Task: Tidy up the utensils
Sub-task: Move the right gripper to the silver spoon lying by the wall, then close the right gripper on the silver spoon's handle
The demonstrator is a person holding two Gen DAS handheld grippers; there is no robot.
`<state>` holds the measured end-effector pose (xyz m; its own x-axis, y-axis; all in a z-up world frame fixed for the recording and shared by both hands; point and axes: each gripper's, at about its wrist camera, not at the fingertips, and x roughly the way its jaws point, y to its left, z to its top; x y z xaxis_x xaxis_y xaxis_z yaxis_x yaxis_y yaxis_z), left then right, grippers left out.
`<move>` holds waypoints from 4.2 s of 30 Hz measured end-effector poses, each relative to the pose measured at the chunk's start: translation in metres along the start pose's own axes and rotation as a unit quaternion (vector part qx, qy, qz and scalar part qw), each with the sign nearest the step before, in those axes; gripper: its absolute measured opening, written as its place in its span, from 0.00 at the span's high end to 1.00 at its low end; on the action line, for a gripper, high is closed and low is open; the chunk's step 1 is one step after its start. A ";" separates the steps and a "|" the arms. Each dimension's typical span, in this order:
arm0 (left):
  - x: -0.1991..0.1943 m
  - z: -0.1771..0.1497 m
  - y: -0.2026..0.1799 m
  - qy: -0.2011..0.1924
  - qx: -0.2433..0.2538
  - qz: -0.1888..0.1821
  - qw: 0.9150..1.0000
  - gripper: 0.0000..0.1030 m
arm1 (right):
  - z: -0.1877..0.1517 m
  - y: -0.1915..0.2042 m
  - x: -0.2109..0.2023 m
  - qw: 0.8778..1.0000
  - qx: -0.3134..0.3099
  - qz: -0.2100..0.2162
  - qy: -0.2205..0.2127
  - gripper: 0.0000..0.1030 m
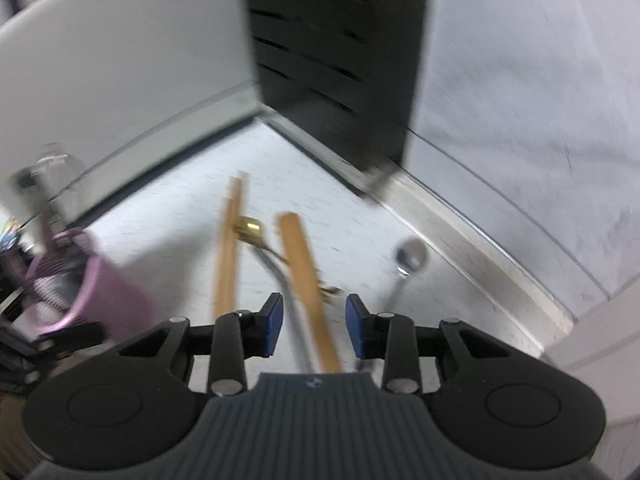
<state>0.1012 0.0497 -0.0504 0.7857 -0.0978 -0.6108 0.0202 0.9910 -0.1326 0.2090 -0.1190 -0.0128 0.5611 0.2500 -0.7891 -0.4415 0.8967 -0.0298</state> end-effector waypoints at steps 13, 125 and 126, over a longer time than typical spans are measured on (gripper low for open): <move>0.002 0.001 -0.001 0.002 -0.001 0.003 1.000 0.00 | 0.026 -0.042 0.068 0.995 0.037 -0.079 0.054 0.77; 0.006 0.008 -0.003 0.007 -0.009 0.005 1.000 0.00 | -0.057 0.082 0.045 0.988 -0.149 -0.035 -0.025 0.90; 0.005 0.007 -0.003 0.007 -0.009 0.005 1.000 0.00 | -0.055 0.077 0.043 0.991 -0.133 -0.025 -0.025 0.95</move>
<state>0.1093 0.0473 -0.0475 0.7774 -0.0897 -0.6226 0.0014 0.9900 -0.1409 0.1601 -0.0591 -0.0830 0.6181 0.2314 -0.7513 -0.5772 0.7824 -0.2339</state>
